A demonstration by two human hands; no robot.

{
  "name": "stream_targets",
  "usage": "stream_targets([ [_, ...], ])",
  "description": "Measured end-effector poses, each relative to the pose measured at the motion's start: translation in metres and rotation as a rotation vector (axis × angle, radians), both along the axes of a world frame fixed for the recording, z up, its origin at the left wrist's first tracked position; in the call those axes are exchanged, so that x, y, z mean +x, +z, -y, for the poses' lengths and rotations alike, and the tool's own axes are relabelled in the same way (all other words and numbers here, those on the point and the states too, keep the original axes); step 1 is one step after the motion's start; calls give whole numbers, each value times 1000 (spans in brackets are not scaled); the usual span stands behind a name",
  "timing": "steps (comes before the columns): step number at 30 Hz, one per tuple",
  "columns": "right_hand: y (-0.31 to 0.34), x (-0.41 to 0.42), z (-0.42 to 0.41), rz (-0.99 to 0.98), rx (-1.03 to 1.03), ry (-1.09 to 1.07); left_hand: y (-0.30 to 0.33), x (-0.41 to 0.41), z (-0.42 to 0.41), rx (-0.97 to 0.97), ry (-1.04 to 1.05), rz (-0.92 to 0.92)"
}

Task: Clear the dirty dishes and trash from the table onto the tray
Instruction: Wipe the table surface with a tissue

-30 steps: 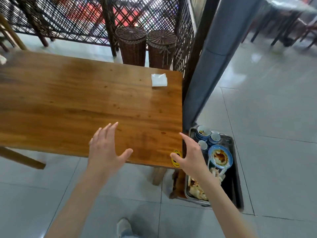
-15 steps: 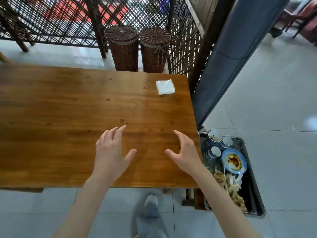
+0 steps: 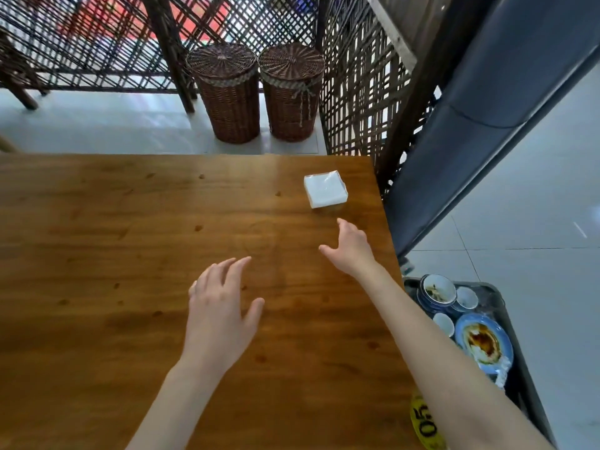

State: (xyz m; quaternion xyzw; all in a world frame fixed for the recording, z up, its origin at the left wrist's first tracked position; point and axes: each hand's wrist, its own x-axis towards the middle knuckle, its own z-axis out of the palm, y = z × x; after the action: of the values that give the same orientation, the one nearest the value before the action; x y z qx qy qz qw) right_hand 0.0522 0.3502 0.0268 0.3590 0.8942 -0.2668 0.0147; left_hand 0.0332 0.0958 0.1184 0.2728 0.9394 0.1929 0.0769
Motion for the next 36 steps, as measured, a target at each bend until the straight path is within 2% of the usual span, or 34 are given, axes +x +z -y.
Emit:
stream_targets([
  [8, -21, -79, -46, 123, 50, -10, -22, -34, -19, -29, 21, 74],
  [15, -37, -112, -60, 172, 80, -14, -34, -52, -24, -73, 26, 105],
  [21, -43, -126, -73, 219, 130, 50, -40, -63, -21, -100, 13, 118],
  [26, -51, -126, -78, 343, 120, 110, -43, -68, -18, -112, 19, 114],
  [30, -52, -127, -76, 360, 234, 152, -43, -69, -21, -106, 30, 100],
  [36, -58, -121, -76, 347, 143, 179, -41, -67, -21, -92, 52, 93],
])
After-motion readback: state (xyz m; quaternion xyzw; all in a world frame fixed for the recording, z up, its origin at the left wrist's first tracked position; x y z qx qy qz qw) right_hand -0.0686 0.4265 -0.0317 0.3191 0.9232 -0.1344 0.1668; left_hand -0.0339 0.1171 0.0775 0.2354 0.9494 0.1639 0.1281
